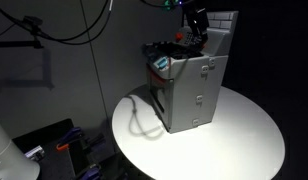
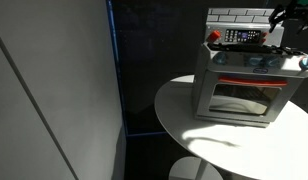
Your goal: Push the bottom right orange button
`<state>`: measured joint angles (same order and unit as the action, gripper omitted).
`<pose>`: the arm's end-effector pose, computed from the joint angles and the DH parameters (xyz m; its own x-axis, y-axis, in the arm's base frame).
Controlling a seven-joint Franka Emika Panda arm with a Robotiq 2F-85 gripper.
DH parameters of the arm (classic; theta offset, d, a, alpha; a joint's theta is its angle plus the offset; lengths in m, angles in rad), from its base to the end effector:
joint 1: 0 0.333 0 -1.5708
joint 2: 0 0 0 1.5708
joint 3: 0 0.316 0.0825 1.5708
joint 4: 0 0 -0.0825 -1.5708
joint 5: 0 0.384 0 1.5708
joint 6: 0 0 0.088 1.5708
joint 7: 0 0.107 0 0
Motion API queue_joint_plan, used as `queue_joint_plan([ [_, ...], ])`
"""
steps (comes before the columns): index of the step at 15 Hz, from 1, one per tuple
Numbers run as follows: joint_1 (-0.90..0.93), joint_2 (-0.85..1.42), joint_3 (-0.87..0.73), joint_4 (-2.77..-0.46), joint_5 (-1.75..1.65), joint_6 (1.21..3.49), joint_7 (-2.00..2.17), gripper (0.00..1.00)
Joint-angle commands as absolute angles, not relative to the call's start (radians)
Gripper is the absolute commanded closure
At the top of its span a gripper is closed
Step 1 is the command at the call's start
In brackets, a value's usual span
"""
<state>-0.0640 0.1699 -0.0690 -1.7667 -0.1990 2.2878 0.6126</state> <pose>0.6365 -0.0871 0.5007 0.7383 -0.5549 0.3833 -0.5906 -0.8064 -0.0298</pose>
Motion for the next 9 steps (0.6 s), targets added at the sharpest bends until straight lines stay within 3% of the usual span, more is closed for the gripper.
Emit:
queue_joint_plan([
  [1, -0.051, 0.191, -0.090, -1.739, -0.189, 2.269, 0.610, 0.00],
  [9, -0.048, 0.214, -0.100, -1.729, -0.184, 2.265, 0.615, 0.00],
])
